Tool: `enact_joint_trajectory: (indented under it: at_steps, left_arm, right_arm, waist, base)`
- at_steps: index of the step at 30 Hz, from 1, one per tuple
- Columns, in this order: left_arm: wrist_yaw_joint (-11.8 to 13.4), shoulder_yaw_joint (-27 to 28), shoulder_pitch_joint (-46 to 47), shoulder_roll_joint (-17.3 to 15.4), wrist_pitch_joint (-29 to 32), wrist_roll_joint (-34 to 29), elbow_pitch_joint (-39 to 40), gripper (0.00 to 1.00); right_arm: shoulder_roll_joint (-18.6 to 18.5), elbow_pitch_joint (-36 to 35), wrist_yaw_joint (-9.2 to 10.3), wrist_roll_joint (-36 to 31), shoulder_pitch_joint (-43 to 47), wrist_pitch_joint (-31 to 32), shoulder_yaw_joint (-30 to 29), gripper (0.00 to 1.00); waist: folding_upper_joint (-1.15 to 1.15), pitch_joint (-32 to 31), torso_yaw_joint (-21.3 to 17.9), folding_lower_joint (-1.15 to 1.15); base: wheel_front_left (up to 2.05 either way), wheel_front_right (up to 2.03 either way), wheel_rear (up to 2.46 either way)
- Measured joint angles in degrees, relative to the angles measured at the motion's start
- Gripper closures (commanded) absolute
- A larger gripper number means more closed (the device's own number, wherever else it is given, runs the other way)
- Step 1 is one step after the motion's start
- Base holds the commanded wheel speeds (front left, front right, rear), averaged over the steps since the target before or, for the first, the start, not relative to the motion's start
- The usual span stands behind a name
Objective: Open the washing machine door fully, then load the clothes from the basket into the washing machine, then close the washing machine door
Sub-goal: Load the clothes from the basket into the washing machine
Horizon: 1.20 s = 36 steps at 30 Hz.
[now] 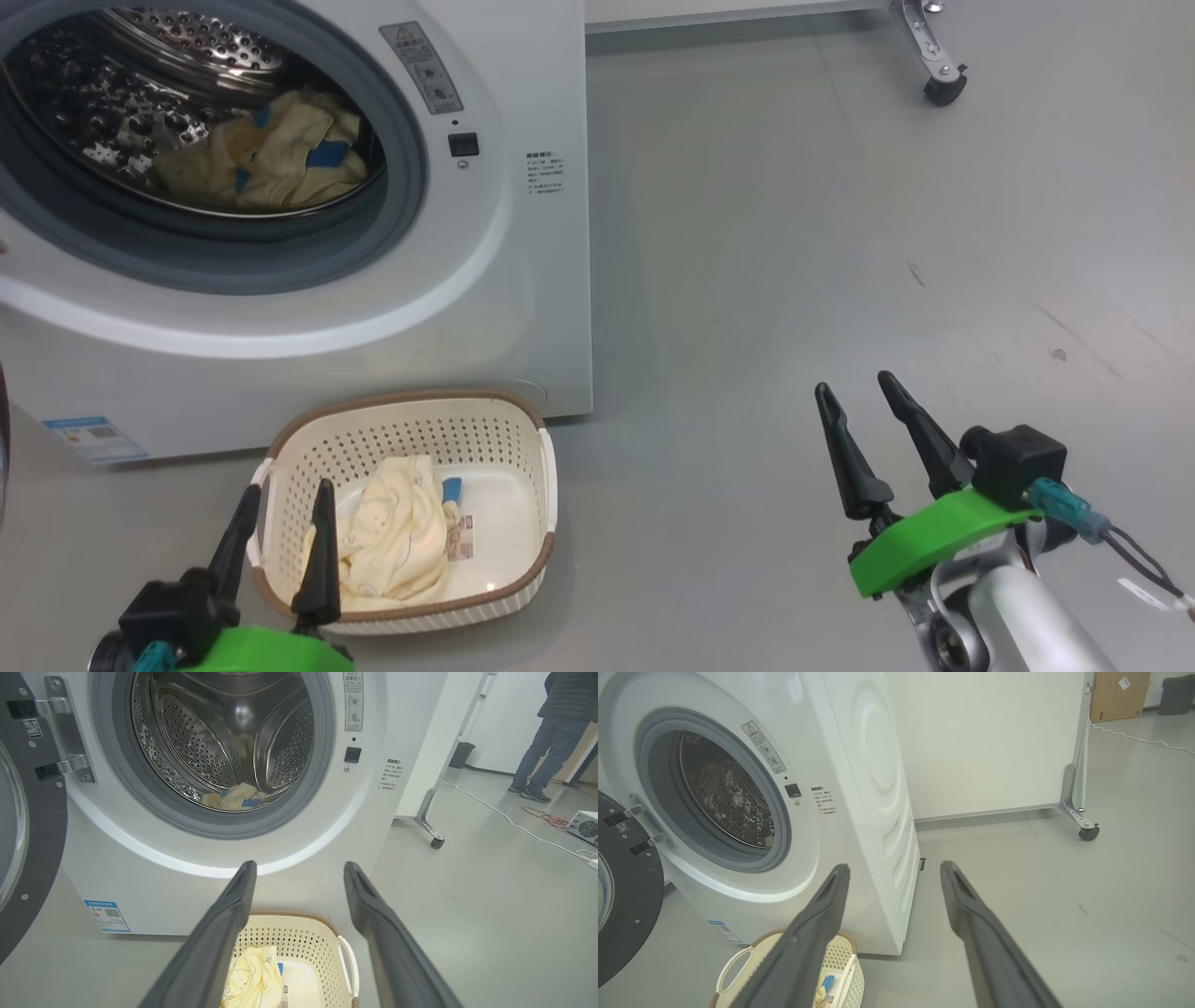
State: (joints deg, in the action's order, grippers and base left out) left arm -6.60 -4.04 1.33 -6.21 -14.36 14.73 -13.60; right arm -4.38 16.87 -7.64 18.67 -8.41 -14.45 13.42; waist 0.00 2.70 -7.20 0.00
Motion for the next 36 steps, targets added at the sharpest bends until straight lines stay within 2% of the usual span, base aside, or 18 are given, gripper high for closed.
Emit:
enact_joint_trajectory:
  at_steps: [11,21,31,36]
  left_arm:
    - [-0.4,-1.2,4.2,0.3,0.0,-0.1,-2.0,0.00]
    - [-0.5,-4.7,17.7,-0.6,0.0,-0.5,-6.3,0.00]
    - [-0.5,-10.4,32.9,-4.0,1.9,-0.9,-19.8,0.00]
    - [-0.9,-14.9,40.4,-5.8,5.6,3.0,-28.2,0.00]
  right_arm:
    - [0.0,-0.3,0.00,-0.7,-0.7,0.0,-1.4,0.00]
    - [0.0,-3.4,0.00,-2.6,-6.6,0.0,-2.7,0.00]
    - [0.0,-5.2,0.00,-3.1,-10.7,0.0,-2.9,0.00]
    - [0.3,-6.0,0.00,-3.1,-12.1,0.0,-2.9,0.00]
  waist:
    - [0.00,5.8,0.6,0.00]
    - [0.00,18.6,1.0,0.02]
    - [-0.01,32.3,0.8,0.02]
    - [0.00,37.5,-0.3,0.01]
  base:
    - [0.00,0.00,0.00]
    - [0.00,0.00,0.00]
    - [0.00,0.00,0.00]
    - [0.00,0.00,0.00]
